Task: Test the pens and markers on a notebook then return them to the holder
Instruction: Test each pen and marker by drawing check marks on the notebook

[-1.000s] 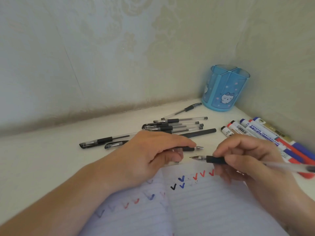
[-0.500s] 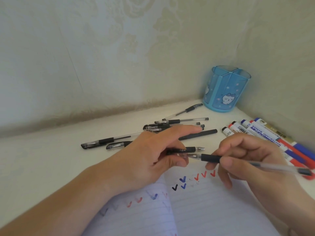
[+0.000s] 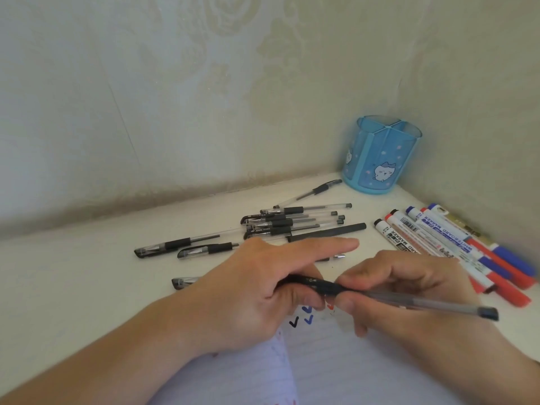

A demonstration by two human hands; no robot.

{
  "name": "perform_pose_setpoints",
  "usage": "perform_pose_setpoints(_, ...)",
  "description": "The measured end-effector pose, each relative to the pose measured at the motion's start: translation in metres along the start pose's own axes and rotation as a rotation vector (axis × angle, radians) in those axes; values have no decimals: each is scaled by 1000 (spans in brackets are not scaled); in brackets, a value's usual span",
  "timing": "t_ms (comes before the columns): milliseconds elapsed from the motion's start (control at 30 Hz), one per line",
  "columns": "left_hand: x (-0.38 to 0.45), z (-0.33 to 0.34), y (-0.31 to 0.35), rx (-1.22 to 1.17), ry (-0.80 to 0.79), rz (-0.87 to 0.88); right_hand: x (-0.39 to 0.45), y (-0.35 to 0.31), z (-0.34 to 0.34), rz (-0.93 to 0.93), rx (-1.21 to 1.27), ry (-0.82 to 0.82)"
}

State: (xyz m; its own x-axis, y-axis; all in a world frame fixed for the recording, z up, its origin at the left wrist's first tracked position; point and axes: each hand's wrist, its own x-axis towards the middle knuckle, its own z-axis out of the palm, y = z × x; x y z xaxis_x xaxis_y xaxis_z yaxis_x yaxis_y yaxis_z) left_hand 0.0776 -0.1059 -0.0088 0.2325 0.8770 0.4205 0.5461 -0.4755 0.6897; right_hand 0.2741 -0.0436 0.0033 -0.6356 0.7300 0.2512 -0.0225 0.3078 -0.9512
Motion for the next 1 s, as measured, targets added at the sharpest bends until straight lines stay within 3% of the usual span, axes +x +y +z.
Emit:
perform_pose_setpoints(133, 3, -1, -2, -61, 65, -78, 7, -3, -7, -73, -37, -40)
perform_pose_setpoints(267, 1, -2, -14, 357, 19, -128, 16, -1, -39, -152, -199, 182)
perform_pose_setpoints(333, 1, -4, -22, 498, 71, -133, 22, 6, -71, -62, -590, 335)
perform_pose_setpoints(400, 1, -8, -25, 557, 82, -190, 23, 11, -95, 97, -1053, 382)
perform_pose_setpoints(433, 1, -9, -26, 579, 69, -212, 24, 13, -103, 157, -1150, 394)
perform_pose_setpoints(733, -1, -25, -23, 684, -58, -250, 27, 33, -114, 422, -1194, 297)
perform_pose_setpoints(900, -1, -26, -25, 710, -45, -308, 27, 30, -107, 317, -1214, 340)
perform_pose_setpoints(1000, 0, -23, -26, 684, -41, -324, 23, 21, -91, 131, -1166, 367)
